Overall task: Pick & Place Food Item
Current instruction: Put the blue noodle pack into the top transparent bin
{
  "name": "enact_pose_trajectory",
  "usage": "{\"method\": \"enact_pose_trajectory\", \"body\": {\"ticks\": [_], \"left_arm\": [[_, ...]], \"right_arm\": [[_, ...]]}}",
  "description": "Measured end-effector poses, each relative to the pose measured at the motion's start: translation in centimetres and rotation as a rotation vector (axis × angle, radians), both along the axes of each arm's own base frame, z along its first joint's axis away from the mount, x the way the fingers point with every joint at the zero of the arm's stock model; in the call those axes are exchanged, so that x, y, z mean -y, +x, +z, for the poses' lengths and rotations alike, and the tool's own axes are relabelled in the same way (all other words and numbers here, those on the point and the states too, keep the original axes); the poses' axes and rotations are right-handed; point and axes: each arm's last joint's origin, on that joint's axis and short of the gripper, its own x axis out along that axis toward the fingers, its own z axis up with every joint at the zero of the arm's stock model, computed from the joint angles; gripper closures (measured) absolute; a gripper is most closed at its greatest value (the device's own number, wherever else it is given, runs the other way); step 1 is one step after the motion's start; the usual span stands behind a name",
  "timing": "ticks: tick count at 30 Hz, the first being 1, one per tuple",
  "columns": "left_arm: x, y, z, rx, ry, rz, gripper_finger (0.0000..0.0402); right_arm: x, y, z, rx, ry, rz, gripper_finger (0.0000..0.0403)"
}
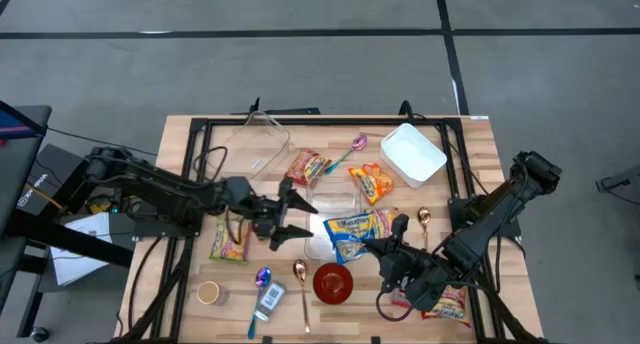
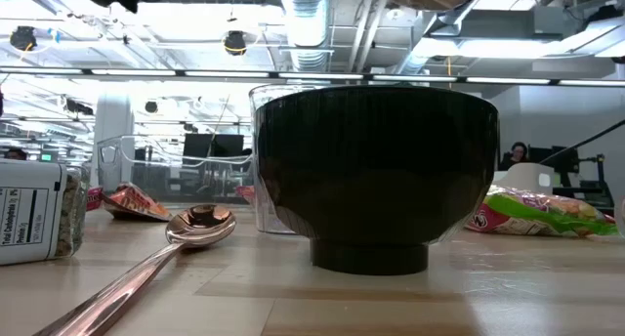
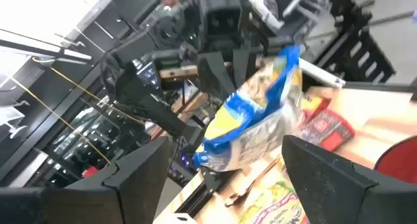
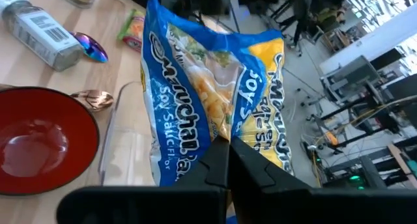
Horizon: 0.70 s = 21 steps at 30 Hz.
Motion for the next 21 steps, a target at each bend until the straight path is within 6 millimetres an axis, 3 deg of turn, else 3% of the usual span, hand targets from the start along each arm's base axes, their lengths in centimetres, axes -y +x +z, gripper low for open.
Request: {"method": "enact_pose_trajectory", "body": {"ticks": [8,13,21], "left_arm": [[1.2,2.6,-1.5,-0.016,0.154,0.091,0.011],[2.2,3.1,-1.5,0.029,0.186,0.072,0.011],[2.2,3.4,-1.9,0.016,0.193,0.073,0.011]], "right_arm": [[0.4,0.4,0.0,0.005,0.019,-0.02,0.0403],[1.0,0.9,0.0,-0.01,0.037,-0.024,0.0403],[1.7,1.5,0.0,-0.015,0.053,-0.036,0.0403]]}}
